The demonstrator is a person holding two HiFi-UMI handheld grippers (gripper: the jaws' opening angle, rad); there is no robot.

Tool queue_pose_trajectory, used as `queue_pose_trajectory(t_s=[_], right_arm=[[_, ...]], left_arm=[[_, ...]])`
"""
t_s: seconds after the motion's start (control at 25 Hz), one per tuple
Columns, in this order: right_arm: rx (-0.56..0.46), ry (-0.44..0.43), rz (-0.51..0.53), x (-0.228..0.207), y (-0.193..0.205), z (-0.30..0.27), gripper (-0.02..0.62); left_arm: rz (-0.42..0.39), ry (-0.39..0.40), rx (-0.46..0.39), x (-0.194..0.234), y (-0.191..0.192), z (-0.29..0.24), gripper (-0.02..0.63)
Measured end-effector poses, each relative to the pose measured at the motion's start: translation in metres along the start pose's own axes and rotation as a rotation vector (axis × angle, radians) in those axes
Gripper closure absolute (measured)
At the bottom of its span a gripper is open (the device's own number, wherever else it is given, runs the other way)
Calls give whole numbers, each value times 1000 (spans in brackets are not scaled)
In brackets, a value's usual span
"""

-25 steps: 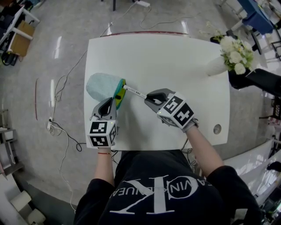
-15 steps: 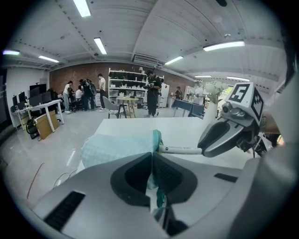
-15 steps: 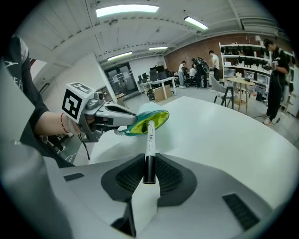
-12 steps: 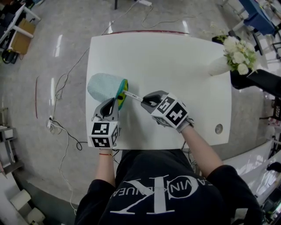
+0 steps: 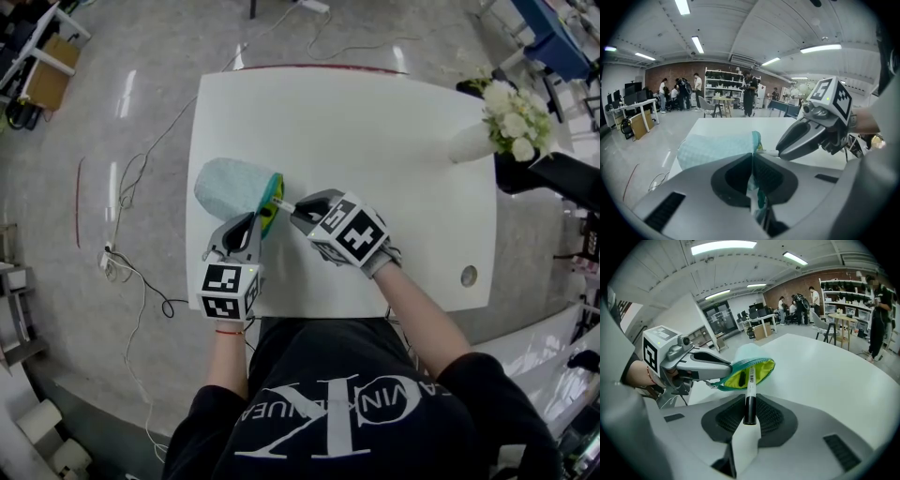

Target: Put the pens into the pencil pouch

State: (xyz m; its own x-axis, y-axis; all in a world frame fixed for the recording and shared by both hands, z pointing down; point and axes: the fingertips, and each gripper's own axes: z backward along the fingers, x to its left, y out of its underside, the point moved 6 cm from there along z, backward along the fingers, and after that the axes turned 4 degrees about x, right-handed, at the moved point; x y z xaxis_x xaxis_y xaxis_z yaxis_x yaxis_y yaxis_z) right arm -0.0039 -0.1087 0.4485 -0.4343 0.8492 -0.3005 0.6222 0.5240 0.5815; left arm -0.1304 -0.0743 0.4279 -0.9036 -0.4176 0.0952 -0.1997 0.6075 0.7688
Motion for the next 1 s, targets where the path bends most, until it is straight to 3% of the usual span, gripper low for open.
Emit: queue_pose_trajectory(t_s=[0.44,0.76,1.0], right_arm=[[-31,44,6,5,-7,-11,509],[-101,54,-4,7,1,0,488],[-60,44,-13,9,29,6,491]], left_arm=[[7,76,-9,-16,2,1,595],[14,59,-6,-13,3,-1,595],[24,50,-12,-10,1,-3,595]])
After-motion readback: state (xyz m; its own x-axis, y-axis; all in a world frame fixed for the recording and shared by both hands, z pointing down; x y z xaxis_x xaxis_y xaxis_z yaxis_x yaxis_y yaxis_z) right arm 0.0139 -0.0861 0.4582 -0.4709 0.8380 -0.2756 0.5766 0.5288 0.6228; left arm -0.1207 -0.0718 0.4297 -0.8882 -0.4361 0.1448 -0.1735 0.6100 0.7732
